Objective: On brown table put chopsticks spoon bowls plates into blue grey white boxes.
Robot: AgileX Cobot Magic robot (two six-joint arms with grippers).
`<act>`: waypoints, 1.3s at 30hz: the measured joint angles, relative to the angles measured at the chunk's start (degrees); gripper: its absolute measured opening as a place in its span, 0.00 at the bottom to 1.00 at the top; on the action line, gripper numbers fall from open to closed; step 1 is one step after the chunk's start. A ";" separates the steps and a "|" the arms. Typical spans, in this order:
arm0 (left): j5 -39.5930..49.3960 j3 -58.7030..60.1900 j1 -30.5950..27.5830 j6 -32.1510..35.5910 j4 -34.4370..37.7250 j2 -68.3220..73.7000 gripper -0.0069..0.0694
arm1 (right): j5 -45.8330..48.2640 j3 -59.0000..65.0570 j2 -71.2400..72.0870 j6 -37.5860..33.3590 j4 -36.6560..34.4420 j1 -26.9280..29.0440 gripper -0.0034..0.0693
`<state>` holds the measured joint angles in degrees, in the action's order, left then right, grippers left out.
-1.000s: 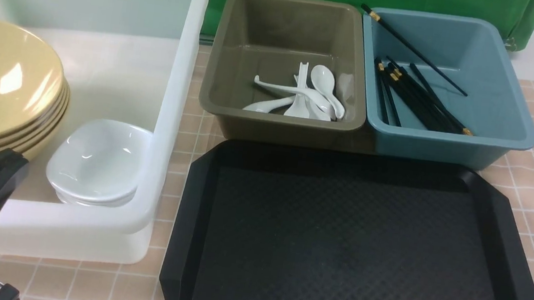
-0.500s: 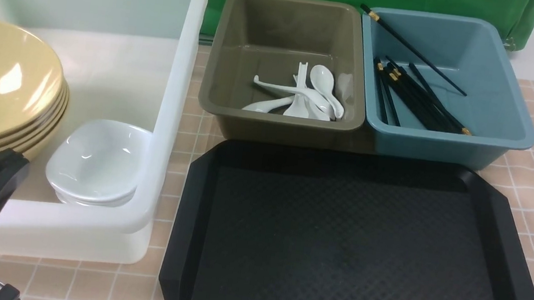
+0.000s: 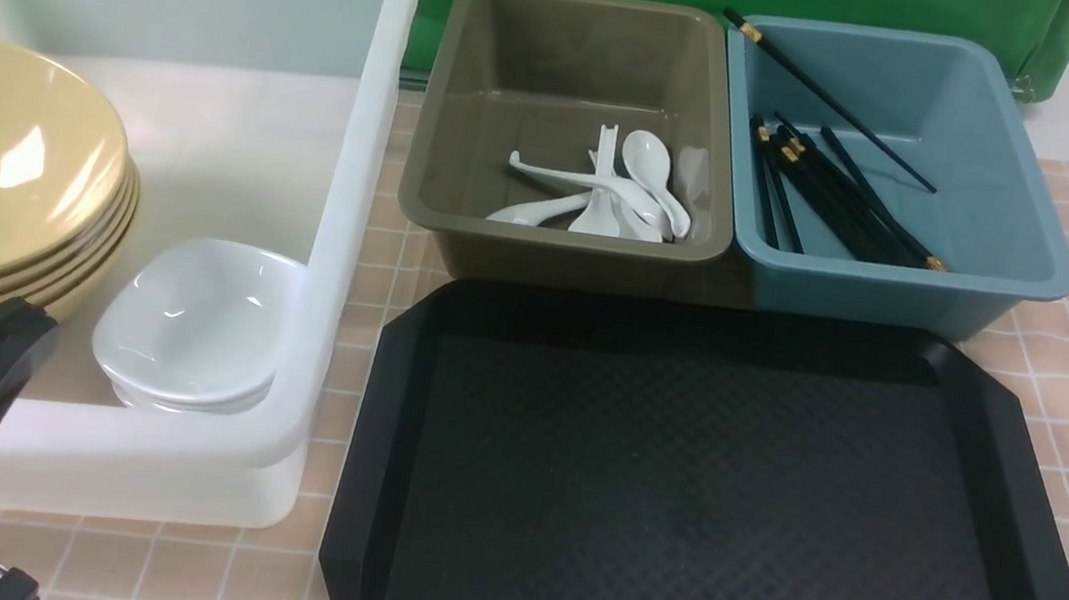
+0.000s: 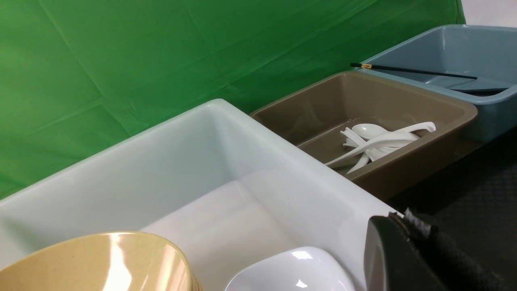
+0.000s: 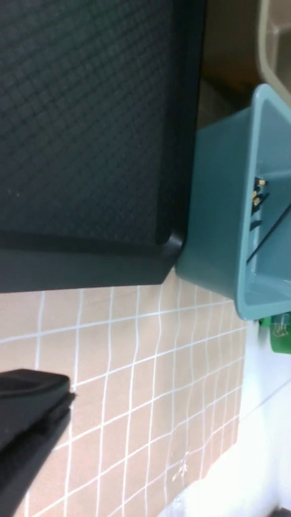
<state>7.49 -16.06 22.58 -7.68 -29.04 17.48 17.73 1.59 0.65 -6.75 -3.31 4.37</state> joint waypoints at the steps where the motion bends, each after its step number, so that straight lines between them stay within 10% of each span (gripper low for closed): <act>1: 0.00 0.00 0.00 0.00 0.00 0.00 0.08 | 0.00 0.00 0.00 0.12 0.05 0.01 0.11; 32: -0.40 4.16 -0.42 -0.04 0.21 -3.62 0.08 | 0.16 0.00 0.00 0.33 0.16 0.01 0.14; 39: 0.19 10.70 -9.87 0.10 17.25 -13.33 0.08 | 0.16 0.00 0.00 0.33 0.16 0.01 0.15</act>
<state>7.67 -5.36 12.71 -7.58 -11.79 4.15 17.89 1.59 0.65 -6.42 -3.15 4.39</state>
